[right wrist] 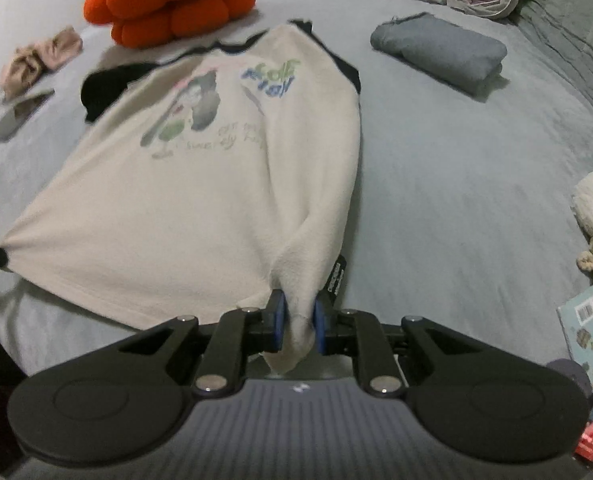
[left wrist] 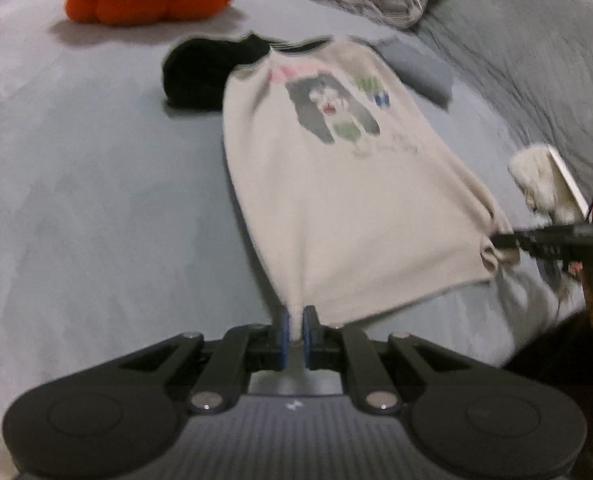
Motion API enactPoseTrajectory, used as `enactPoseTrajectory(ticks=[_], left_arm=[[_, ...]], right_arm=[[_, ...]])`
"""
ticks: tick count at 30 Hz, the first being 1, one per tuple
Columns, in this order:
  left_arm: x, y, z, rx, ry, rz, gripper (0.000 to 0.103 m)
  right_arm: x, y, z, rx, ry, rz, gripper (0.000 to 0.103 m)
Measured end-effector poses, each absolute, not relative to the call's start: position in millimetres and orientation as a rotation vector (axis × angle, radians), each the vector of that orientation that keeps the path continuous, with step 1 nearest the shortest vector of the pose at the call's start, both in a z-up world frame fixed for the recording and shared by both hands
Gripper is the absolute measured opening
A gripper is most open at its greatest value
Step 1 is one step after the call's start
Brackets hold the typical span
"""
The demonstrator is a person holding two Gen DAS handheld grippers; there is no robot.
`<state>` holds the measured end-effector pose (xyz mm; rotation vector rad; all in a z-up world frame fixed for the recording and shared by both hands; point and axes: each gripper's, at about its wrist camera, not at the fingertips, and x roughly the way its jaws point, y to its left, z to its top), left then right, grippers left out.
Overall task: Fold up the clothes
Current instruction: 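Open both grippers and release the flattened sweatshirt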
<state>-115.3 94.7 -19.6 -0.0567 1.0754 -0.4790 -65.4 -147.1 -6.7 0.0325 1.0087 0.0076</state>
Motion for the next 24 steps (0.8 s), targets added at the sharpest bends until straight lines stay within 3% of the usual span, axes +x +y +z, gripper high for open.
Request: enactPoseTrajectory(ticks=[8,11,15,20,24], left_arm=[[-100.0,100.7,-28.8,-0.075,1.134,-0.468,0.010],[-94.3,104.1,-21.2,-0.073,1.125,-0.446,0.025],[-84.8,100.7,-11.4,-0.089,1.103,-0.428,0.033],[-55.6,101.5,-4.3,-0.118,1.103,-0.385,0.042],[-27.4,103.9,-1.8,-0.176,1.109,-0.346,0.048]], right_arm=[[-54.5,-143.0,-19.5,0.022,1.052,-0.006,0.023],[-53.3,-142.8,-13.5,0.014,1.043,-0.011,0.033],[-49.1,-142.6,-4.0,0.016,1.022,-0.008,0.047],[-35.2,-139.9,7.7,0.015,0.986,-0.001,0.049],[-20.3,-135.6,17.7,0.018,0.938,0.002,0.056]])
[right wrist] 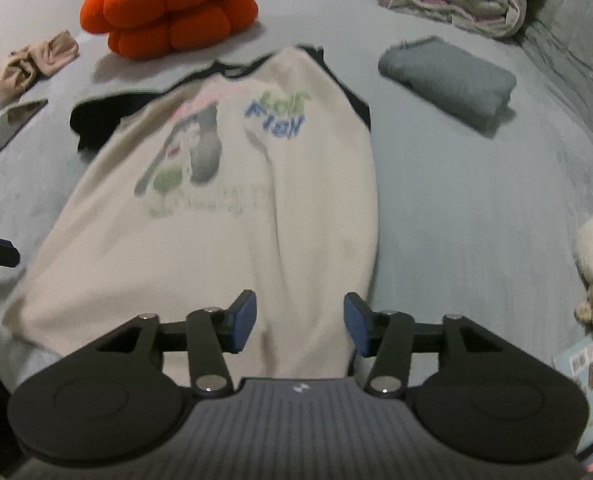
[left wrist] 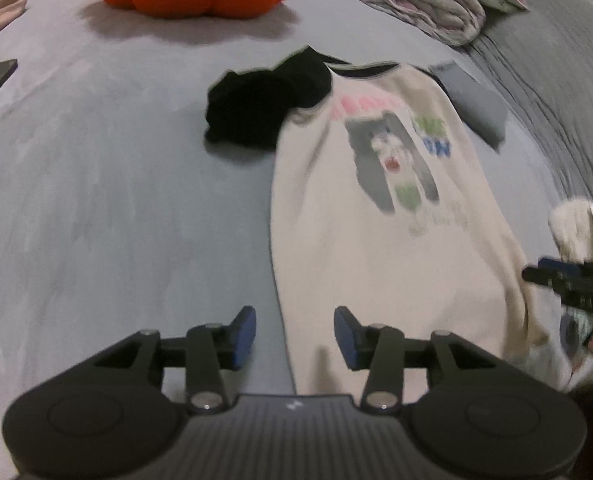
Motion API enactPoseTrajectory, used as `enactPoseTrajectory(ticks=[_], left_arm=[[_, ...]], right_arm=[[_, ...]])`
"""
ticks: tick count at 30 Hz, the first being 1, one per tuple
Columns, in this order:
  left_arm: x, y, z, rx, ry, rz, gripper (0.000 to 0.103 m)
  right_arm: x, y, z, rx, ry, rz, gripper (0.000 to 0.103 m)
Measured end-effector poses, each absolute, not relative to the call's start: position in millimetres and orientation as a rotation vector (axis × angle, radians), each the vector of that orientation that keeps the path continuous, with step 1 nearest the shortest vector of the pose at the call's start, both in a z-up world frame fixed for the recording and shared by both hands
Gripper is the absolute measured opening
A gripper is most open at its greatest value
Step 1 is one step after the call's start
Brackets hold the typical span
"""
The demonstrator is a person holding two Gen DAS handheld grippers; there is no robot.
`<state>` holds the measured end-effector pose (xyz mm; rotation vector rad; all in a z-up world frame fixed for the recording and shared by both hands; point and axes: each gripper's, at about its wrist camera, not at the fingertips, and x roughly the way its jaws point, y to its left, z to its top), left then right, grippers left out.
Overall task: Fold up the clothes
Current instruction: 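Open both grippers and release the flattened sweatshirt, then grasp the black sleeve with the left gripper and lift it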
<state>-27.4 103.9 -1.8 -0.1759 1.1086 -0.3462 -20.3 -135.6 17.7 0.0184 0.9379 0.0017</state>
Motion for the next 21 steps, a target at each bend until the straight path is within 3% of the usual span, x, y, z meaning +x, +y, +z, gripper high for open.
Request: enactPoseTrajectory(ticks=[5,9,21], left_arm=[[7.9,116.6,-4.0,-0.341,1.097,-0.299,0.050],[28.5,133.2,-7.9,-0.519,1.034,-0.242,0.058],[71.7,150.0,-37.3,-0.823,0.913,-0.133,0.057]], right_arm=[[1.9,-124.3,20.2,0.053,0.908,0.046,0.057],[20.0,-117.2,17.0,0.081,0.881,0.076,0.057],[52.5,-127.7,-14.6,0.149,0.847,0.054,0.058]])
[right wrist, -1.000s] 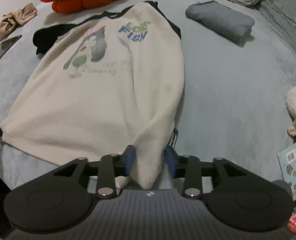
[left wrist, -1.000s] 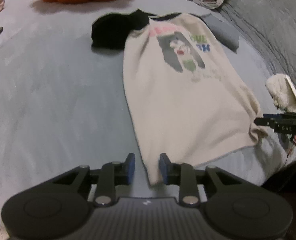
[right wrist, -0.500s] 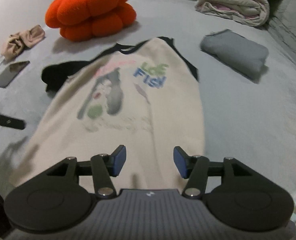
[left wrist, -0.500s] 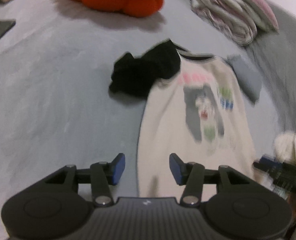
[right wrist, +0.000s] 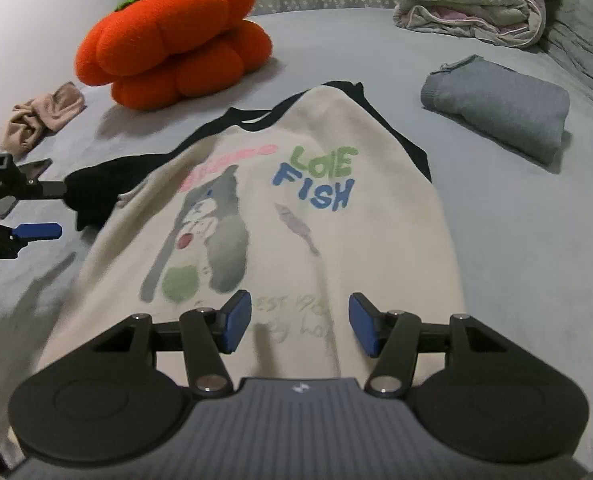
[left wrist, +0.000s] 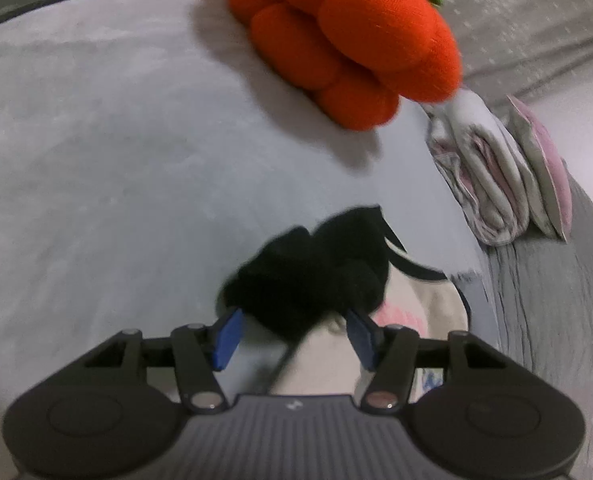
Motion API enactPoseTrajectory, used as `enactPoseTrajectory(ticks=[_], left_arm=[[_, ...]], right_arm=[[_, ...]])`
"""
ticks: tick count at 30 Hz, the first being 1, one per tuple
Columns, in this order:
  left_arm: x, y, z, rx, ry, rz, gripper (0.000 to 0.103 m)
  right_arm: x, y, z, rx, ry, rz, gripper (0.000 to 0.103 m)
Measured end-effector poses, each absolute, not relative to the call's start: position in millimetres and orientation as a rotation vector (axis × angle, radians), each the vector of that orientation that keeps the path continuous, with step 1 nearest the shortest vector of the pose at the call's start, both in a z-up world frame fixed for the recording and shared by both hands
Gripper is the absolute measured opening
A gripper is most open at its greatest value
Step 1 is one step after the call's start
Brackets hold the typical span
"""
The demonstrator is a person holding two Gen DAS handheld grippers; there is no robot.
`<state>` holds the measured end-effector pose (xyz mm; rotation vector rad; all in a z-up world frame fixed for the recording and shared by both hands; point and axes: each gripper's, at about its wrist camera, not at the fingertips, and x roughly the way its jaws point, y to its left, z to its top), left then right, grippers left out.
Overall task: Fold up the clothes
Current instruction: 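Grasp the black sleeve with the left gripper and lift it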
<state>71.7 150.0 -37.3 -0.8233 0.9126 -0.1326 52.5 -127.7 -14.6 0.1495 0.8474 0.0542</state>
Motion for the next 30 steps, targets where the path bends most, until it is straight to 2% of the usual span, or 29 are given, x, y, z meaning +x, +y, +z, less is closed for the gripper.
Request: enactPoseTrajectory(ticks=[2,5,7,8,9,13,14,15,19,23,25,27,30], left_arm=[[78.9,150.7,-43.1,-0.864,0.899,-0.115,0.057],[86.1,153.8,-55.3,-0.967,0.871,-0.099,0.051],[87.5,155.5,-64.1,-1.041,0.843,-0.084,0.037],[87.4,155.5,-67.3,-1.063,0.826,-0.070,0.021],[86.7,154.7,-66.9,-1.066,0.800,-0.053,0.013],[82.2,149.8,-52.9,-1.009,0.681,0.001,0.009],[80.0,147.3,-45.0,-0.970,0.643,0.009,0.002],[77.8,144.7,-37.2,-0.930,0.606,0.016,0.000],[70.3,138.6,0.9,-0.694,0.449,0.069,0.000],[77.6,153.4,8.8,-0.694,0.522,0.060,0.004],[82.2,159.6,-0.2,-0.730,0.602,0.048,0.014],[87.5,163.5,-10.2,-0.757,0.684,0.041,0.035],[94.9,161.7,-28.3,-0.792,0.791,0.051,0.038]], right_arm=[[55.5,-128.2,-16.8,0.159,0.855,0.064,0.058],[56.5,-127.3,-17.4,0.144,0.853,0.067,0.058],[56.6,-127.8,-18.1,0.134,0.852,0.064,0.058],[56.4,-128.4,-18.8,0.133,0.855,0.063,0.058],[56.1,-129.2,-19.5,0.134,0.859,0.061,0.058],[53.6,-132.1,-20.4,0.141,0.865,0.057,0.058],[52.7,-132.5,-19.6,0.141,0.862,0.055,0.058],[51.9,-133.0,-18.9,0.140,0.860,0.053,0.058],[47.9,-135.6,-14.5,0.144,0.844,0.049,0.058],[48.1,-141.3,-12.9,0.155,0.836,0.040,0.058],[49.8,-144.6,-12.6,0.164,0.836,0.035,0.058],[51.2,-145.6,-11.6,0.167,0.832,0.033,0.058],[52.8,-145.3,-11.2,0.168,0.830,0.037,0.058]])
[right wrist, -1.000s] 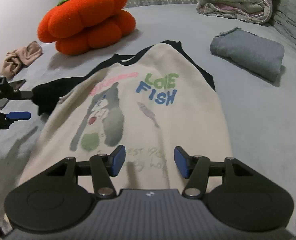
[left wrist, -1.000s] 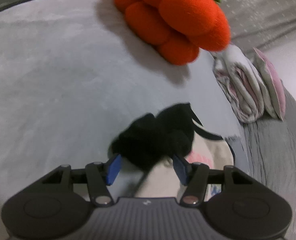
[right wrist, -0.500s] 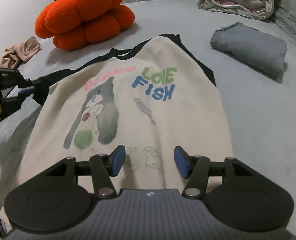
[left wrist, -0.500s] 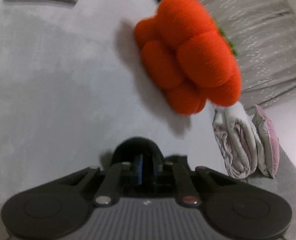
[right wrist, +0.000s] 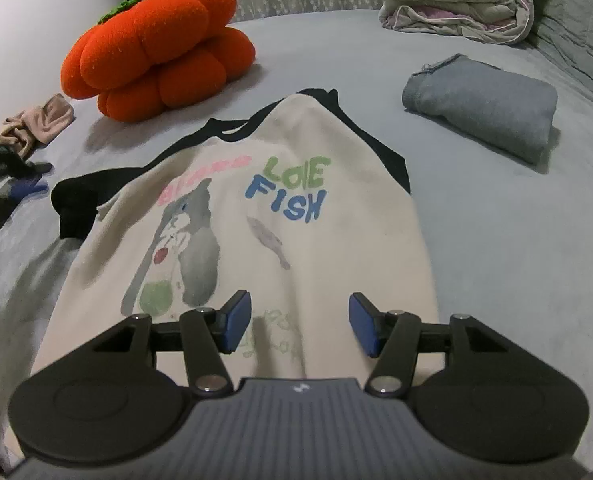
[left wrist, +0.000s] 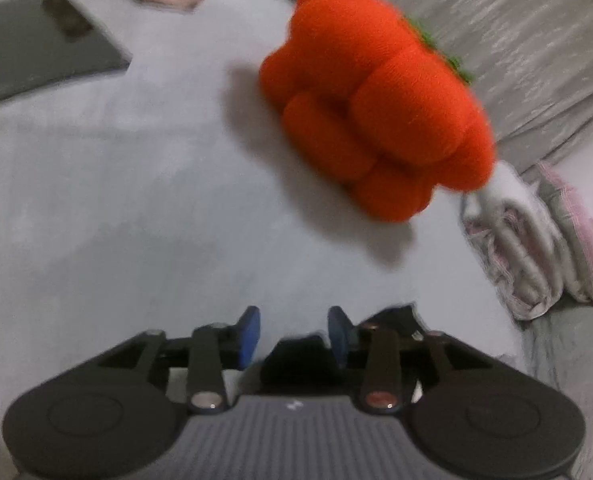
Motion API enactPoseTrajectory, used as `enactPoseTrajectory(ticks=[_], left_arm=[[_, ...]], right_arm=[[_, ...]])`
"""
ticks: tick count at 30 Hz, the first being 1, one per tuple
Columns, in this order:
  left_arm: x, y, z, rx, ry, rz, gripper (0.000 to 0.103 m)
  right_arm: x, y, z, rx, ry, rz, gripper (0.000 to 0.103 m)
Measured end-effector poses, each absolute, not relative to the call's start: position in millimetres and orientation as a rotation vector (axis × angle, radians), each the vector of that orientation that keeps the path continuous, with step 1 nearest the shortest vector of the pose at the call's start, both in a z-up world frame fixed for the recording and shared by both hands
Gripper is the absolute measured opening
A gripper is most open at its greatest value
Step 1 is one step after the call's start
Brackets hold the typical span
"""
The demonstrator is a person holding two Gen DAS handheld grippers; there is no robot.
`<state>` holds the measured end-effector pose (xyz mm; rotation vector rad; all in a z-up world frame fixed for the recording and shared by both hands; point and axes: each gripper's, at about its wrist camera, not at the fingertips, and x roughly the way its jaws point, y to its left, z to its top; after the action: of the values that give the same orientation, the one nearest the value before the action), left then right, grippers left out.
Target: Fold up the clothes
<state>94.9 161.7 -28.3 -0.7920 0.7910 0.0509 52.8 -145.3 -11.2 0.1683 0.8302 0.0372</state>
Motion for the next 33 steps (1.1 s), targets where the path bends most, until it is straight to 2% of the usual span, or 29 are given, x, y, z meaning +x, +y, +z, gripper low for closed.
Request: enactPoseTrajectory(ticks=[4,6,8,23,28,33], left_arm=[[99.3,157.0,-53.4,-0.946,0.878,-0.007,0.038],[97.9,149.5,-61.9,-1.000,0.883,-0.057,0.020],[92.4,135.7,-61.0,-0.979,0.843,-0.104,0.015],[42.5,64.9,23.6,-0.483,0.329,-0.222,0.012],[34.0,40.0,29.6,-0.344,0.348,-0.438,0.013],[36.4,-0.3,12.4,-0.199,0.499,-0.608,0.013]], right_arm=[[54.6,-143.5,-11.8,0.170,0.833,0.048,0.058],[55.5,-142.7,-12.8,0.171,0.835,0.051,0.058],[56.5,-142.4,-14.5,0.173,0.841,0.052,0.058],[46.1,-146.0,-12.8,0.189,0.813,0.025,0.058],[45.5,-151.0,-9.7,0.202,0.787,0.006,0.058],[46.8,-154.5,-6.2,0.221,0.765,0.011,0.058]])
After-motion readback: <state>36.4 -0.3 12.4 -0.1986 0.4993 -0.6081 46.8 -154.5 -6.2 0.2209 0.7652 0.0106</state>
